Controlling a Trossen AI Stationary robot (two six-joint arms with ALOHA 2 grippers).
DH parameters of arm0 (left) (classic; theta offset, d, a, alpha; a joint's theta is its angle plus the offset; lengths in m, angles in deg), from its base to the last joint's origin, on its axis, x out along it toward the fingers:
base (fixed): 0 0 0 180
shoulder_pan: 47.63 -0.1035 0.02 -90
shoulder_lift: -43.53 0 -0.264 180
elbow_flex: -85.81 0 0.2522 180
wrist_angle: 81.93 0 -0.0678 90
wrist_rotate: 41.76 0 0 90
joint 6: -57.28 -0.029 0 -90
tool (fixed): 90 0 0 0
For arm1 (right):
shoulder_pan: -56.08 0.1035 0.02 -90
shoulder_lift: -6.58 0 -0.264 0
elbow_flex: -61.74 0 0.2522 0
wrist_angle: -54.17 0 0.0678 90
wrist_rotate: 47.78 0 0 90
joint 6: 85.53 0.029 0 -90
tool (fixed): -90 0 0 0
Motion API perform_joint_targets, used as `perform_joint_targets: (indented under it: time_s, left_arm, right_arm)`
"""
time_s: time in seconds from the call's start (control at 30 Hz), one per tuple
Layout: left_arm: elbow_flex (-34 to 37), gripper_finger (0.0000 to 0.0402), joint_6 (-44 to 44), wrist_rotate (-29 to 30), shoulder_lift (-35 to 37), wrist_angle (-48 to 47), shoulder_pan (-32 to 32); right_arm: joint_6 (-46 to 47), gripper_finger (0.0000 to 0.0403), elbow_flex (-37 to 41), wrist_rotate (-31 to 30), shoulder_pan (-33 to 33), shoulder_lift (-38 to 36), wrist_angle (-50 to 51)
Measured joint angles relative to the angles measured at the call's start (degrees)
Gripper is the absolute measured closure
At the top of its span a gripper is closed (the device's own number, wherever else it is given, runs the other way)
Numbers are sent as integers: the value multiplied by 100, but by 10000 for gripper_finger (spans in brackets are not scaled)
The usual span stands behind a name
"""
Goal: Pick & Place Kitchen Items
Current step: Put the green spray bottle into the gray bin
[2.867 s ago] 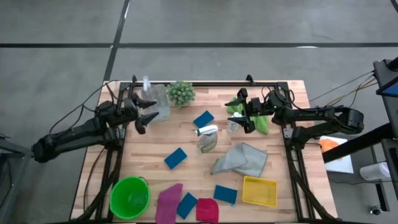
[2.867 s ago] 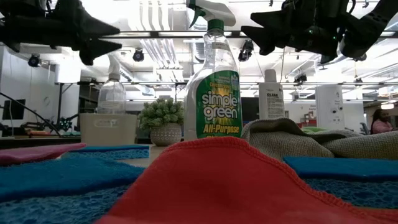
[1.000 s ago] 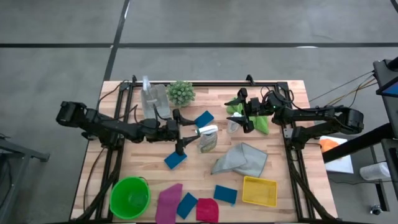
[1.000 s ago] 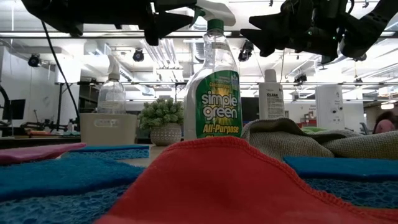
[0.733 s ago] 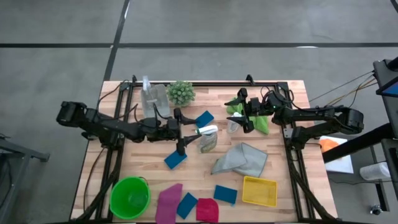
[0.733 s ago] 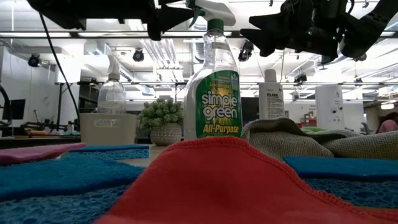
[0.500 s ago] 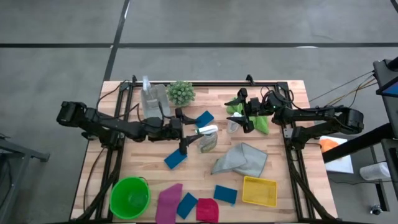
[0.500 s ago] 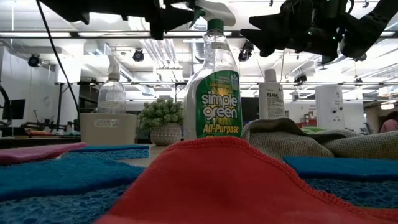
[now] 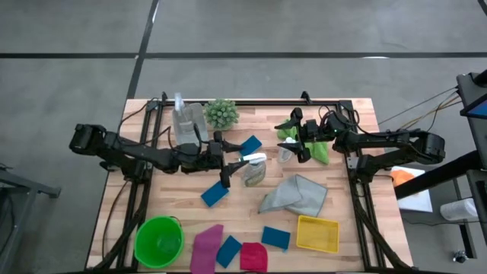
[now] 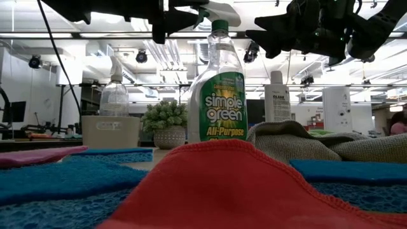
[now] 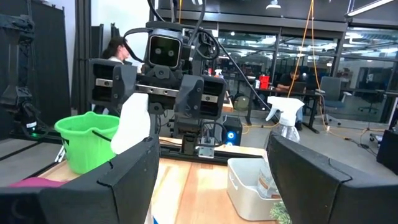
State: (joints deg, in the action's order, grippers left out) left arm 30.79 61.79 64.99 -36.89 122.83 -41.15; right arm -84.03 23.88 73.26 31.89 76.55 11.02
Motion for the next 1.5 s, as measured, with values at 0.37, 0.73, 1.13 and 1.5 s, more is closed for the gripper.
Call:
perform_joint_targets:
  time_s: [0.37,0.73,1.13,1.5]
  left_arm:
    - [-2,344,-337,-51,0,-92,2]
    - [7,343,-776,-384,321,-308,4]
    - [60,343,-1054,-474,2015,-1933,7]
    - [1181,343,-1015,-1012,3143,-1075,-21]
  right_arm:
    - [0,113,0,0,0,0,-2]
    - [1,113,0,0,-2,0,1]
    - [-2,113,0,1,8,0,47]
    - [-24,113,0,1,22,0,52]
